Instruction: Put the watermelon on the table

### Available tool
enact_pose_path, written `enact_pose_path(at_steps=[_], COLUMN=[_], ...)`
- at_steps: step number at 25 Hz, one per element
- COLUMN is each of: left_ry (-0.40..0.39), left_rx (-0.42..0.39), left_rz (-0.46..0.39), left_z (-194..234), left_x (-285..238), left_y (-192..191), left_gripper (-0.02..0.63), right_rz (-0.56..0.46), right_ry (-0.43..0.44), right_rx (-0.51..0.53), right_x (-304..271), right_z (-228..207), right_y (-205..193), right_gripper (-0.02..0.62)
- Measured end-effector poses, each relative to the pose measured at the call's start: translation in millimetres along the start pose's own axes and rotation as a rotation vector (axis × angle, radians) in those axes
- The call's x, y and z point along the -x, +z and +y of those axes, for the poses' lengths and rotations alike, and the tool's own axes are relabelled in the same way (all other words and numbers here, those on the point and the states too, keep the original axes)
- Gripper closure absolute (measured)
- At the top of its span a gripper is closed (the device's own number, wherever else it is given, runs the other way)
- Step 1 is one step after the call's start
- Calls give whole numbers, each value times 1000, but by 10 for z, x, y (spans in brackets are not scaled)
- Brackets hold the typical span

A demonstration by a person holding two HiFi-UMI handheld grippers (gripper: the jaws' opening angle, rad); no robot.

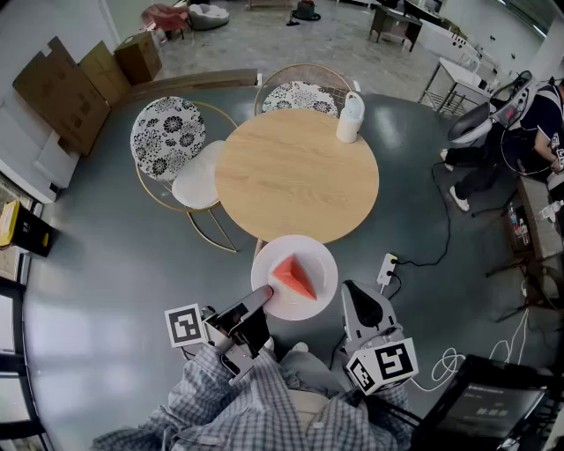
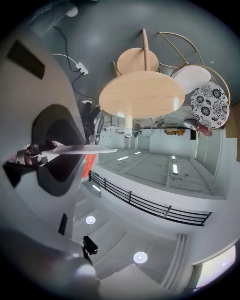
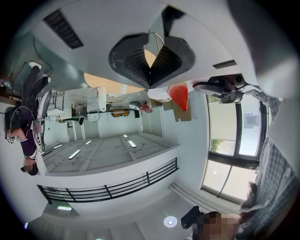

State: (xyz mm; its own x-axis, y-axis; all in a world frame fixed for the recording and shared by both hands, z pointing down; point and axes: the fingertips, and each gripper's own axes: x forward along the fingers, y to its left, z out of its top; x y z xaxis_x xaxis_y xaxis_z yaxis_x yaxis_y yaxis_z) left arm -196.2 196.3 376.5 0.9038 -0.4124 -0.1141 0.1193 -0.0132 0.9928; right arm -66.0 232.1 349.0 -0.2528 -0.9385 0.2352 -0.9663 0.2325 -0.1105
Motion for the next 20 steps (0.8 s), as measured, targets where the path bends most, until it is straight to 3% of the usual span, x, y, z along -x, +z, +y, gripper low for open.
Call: enact_pose_path(at_steps=[11,16,20], left_ry=[-2,3,2], left_rx=[-1,-1,-3], left_rz=[1,-3,-4], left_z=[15,35,34], left_x=[-6,4,50], left_y=[9,17,73], left_gripper=[565,565,565], right_rz=[9,31,5], right_ry=[-23,-18,18], right_rx=[-63,-263,-504], right_x=[-9,-14,-41], right_z=[-61,-135,-122], right_y=[-44,-139,-140], right_gripper=[586,586,586])
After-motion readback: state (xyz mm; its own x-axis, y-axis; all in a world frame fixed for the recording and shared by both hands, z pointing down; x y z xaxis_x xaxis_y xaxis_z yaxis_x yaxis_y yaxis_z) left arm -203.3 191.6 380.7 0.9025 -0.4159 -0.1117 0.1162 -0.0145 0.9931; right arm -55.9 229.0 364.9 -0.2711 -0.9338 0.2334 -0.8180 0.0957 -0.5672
